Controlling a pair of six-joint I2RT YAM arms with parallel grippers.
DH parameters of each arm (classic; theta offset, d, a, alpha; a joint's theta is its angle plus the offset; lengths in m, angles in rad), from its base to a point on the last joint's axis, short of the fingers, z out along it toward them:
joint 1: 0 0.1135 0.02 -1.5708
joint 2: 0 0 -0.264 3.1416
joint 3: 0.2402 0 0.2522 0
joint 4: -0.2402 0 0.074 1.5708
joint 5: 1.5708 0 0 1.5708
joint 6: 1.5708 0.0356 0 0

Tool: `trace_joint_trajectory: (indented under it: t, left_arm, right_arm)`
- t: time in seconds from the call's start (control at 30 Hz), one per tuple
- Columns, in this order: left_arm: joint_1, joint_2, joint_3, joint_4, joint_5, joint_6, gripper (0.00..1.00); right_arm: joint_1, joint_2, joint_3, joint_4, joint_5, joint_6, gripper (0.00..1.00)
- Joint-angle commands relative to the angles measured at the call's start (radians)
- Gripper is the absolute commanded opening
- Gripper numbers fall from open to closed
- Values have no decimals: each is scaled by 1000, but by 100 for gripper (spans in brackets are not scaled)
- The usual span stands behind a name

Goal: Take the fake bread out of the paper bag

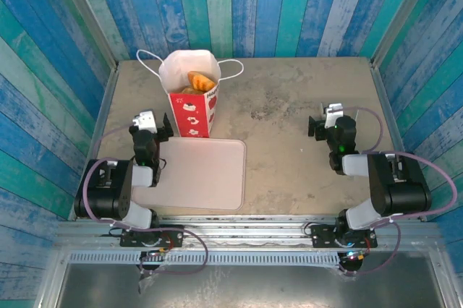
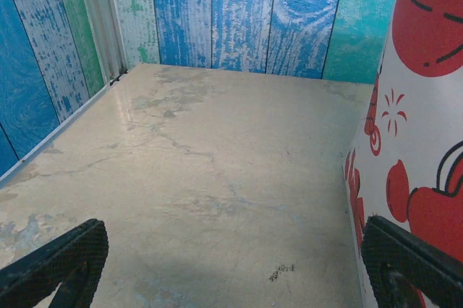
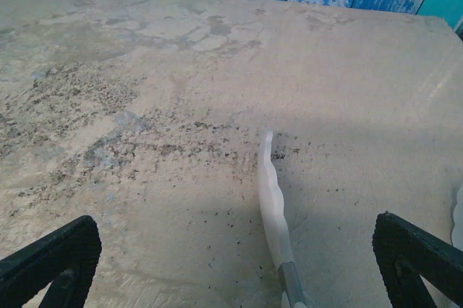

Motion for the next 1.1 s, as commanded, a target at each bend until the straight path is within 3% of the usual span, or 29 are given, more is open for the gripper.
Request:
trace_joint_trajectory:
  t: [0.0,0.87,1.07]
  left_arm:
    - [-3,25,15,7,-17,14,94]
    - [-4,24,12,10,-8,16,94]
    - [-4,-15,-67,126,-3,15,94]
  right_arm:
    - [-4,6,19,-4,-4,-9,100]
    - [-4,3,18,-3,-6,-9,100]
    - [7,-19,5,5,-2,-22,100]
